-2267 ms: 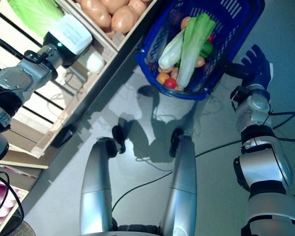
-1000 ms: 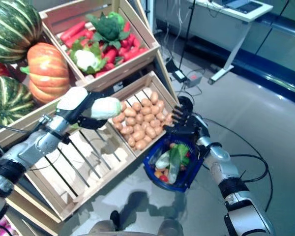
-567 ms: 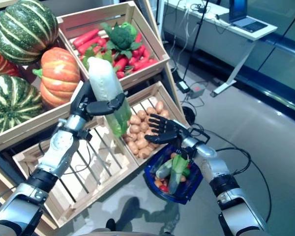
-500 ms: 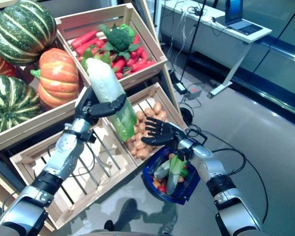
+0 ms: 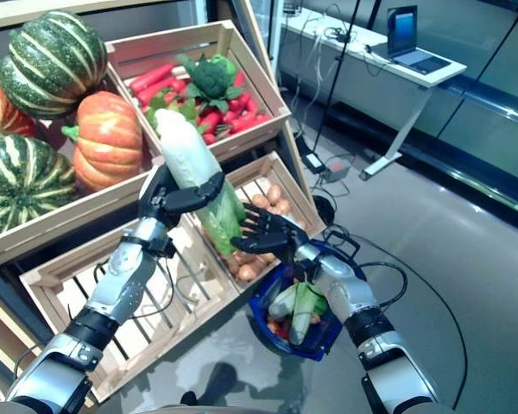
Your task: Put vegetables into the basket
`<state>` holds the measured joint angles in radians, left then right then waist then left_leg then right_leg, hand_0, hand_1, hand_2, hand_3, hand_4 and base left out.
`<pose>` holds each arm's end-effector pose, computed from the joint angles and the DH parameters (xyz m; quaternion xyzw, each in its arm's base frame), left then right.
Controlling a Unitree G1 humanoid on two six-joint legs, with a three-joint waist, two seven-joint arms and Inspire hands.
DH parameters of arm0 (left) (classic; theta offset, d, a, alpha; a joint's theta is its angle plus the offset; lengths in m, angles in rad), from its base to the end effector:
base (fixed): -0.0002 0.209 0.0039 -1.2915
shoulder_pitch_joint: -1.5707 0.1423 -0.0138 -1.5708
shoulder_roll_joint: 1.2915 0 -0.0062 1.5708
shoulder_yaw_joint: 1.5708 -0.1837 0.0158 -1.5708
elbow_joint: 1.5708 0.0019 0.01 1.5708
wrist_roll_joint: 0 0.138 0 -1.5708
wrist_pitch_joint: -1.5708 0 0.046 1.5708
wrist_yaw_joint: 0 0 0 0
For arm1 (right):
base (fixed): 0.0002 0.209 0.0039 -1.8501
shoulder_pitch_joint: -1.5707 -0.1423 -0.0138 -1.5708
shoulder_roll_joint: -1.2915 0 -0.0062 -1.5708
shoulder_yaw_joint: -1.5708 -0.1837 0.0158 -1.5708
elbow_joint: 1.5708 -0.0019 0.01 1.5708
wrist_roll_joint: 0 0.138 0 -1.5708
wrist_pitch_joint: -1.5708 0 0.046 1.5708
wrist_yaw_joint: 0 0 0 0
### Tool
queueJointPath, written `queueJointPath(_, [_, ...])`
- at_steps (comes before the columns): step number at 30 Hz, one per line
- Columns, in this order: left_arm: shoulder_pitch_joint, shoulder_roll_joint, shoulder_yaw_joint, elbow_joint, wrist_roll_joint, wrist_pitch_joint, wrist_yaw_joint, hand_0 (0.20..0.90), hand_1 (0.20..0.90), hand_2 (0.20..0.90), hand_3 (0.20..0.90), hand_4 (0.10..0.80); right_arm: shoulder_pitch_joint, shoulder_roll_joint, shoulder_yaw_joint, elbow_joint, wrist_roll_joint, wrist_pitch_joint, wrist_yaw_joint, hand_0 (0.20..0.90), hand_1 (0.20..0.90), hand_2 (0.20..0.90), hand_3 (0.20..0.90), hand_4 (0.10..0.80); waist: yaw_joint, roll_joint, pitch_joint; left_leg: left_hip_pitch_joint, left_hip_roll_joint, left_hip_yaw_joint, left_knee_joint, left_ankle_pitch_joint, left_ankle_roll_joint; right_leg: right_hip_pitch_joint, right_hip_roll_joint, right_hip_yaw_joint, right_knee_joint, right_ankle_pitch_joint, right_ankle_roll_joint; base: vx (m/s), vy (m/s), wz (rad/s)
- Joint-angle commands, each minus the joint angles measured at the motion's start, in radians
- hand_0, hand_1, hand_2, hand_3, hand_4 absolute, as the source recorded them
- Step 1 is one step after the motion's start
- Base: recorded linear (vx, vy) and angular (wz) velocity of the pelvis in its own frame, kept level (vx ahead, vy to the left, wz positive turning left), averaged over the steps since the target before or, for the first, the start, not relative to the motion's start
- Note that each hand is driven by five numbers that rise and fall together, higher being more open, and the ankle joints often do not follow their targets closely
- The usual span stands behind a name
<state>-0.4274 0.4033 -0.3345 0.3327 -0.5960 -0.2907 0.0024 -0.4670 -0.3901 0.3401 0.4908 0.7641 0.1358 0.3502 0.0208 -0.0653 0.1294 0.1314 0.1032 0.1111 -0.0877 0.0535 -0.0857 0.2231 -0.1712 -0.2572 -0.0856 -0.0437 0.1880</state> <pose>0.2762 0.1655 0.0882 -0.0575 -0.1206 -0.1266 0.9829 0.2825 -0.1703 0.0534 0.1307 0.1264 0.2740 0.9444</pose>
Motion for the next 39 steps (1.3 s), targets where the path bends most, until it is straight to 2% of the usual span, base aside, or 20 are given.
queueJointPath(1, [-0.089, -0.03, -0.015, -0.052, 0.052, -0.058, -0.021, 0.3, 0.3, 0.3, 0.3, 0.4, -0.144, -0.006, -0.027, -0.105, 0.061, -0.129, -0.036, 0.9, 0.9, 0.9, 0.9, 0.8, 0.008, 0.023, -0.099, 0.0, 0.038, -0.024, 0.0, -0.023, -0.012, -0.05, -0.014, 0.014, -0.002, 0.11, -0.058, 0.0, 0.0, 0.0])
queueJointPath(6, [-0.088, -0.019, -0.03, -0.059, 0.063, -0.051, -0.025, 0.3, 0.3, 0.3, 0.3, 0.4, -0.163, -0.049, -0.018, -0.12, -0.049, -0.144, -0.103, 0.9, 0.9, 0.9, 0.9, 0.8, 0.006, 0.019, -0.096, 0.003, 0.039, -0.022, 0.0, -0.023, -0.012, -0.049, -0.016, 0.02, -0.002, 0.111, -0.057, 0.0, 0.0, 0.0])
queueJointPath(10, [-0.091, -0.006, -0.033, -0.069, 0.063, -0.041, -0.026, 0.3, 0.3, 0.3, 0.3, 0.4, -0.175, -0.074, -0.012, -0.135, -0.071, -0.151, -0.102, 0.9, 0.9, 0.9, 0.9, 0.8, 0.004, 0.019, -0.092, 0.002, 0.041, -0.022, 0.0, -0.022, -0.012, -0.049, -0.016, 0.022, -0.002, 0.111, -0.057, 0.0, 0.0, 0.0])
queueJointPath(15, [-0.094, 0.004, -0.03, -0.068, 0.046, -0.035, -0.048, 0.3, 0.3, 0.3, 0.3, 0.4, -0.195, -0.093, 0.008, -0.166, -0.064, -0.15, 0.0, 0.9, 0.9, 0.9, 0.9, 0.8, 0.004, 0.018, -0.089, 0.002, 0.041, -0.024, 0.0, -0.022, -0.014, -0.049, -0.018, 0.022, -0.002, 0.11, -0.056, 0.0, 0.0, 0.0])
queueJointPath(21, [-0.094, 0.007, -0.031, -0.062, 0.013, -0.03, -0.096, 0.3, 0.3, 0.3, 0.3, 0.4, -0.23, -0.103, 0.047, -0.169, 0.075, -0.054, 0.22, 0.9, 0.9, 0.9, 0.9, 0.8, 0.011, 0.017, -0.092, 0.005, 0.041, -0.029, 0.0, -0.024, -0.017, -0.042, -0.018, 0.015, -0.002, 0.104, -0.058, 0.0, 0.0, 0.0])
queueJointPath(28, [-0.103, 0.011, -0.041, -0.061, -0.013, -0.027, -0.124, 0.3, 0.3, 0.3, 0.3, 0.4, -0.282, -0.132, 0.087, -0.107, 0.013, -0.073, 0.229, 0.9, 0.9, 0.9, 0.9, 0.8, 0.017, 0.013, -0.103, 0.002, 0.041, -0.032, 0.0, -0.023, -0.018, -0.045, -0.02, 0.012, -0.002, 0.107, -0.056, -0.013, -0.008, 0.05])
queueJointPath(31, [-0.1, 0.013, -0.042, -0.066, -0.011, -0.03, -0.132, 0.3, 0.3, 0.3, 0.3, 0.4, -0.295, -0.147, 0.105, -0.104, -0.067, -0.071, 0.233, 0.9, 0.9, 0.9, 0.9, 0.8, 0.016, 0.012, -0.104, 0.001, 0.041, -0.031, 0.0, -0.02, -0.019, -0.047, -0.021, 0.015, -0.002, 0.109, -0.056, 0.0, 0.0, 0.0])
queueJointPath(36, [-0.122, 0.019, -0.054, -0.076, -0.007, -0.028, -0.123, 0.3, 0.3, 0.3, 0.3, 0.4, -0.349, -0.183, 0.207, -0.062, -0.215, -0.04, 0.29, 0.9, 0.9, 0.9, 0.9, 0.8, 0.019, 0.008, -0.103, -0.003, 0.038, -0.031, 0.0, -0.014, -0.018, -0.05, -0.024, 0.017, -0.002, 0.114, -0.054, 0.0, 0.0, 0.0])
queueJointPath(39, [-0.138, 0.021, -0.066, -0.079, -0.01, -0.026, -0.113, 0.3, 0.3, 0.3, 0.3, 0.4, -0.375, -0.18, 0.246, -0.032, -0.178, -0.016, 0.323, 0.9, 0.9, 0.9, 0.9, 0.8, 0.022, 0.008, -0.103, -0.002, 0.037, -0.033, 0.0, -0.013, -0.018, -0.048, -0.025, 0.016, -0.002, 0.115, -0.054, 0.0, 0.0, 0.0])
